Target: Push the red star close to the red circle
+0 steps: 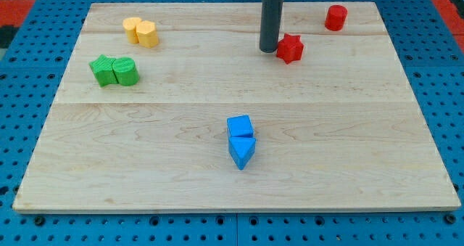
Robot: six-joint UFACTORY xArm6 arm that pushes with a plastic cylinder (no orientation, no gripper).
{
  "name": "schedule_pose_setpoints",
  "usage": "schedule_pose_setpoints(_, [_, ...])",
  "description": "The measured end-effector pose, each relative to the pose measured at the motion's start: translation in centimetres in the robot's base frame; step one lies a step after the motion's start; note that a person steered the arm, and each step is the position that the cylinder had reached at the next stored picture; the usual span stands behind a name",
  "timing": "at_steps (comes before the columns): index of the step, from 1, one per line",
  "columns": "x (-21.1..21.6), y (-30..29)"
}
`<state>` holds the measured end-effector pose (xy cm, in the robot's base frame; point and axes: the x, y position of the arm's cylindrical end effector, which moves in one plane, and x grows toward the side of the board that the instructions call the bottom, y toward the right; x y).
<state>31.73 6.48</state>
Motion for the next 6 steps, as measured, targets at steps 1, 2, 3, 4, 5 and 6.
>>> schedule_pose_setpoints(1, [2.3, -5.4])
schedule_pose_setpoints(2, [2.3, -2.4])
schedule_pose_setpoints(3, [4.3, 2.5])
schedule_pose_setpoints(4, [-0.8, 5.0])
schedule_pose_setpoints(5, [-2.9, 3.6])
schedule_pose_setpoints(6, [-3.5, -0.9])
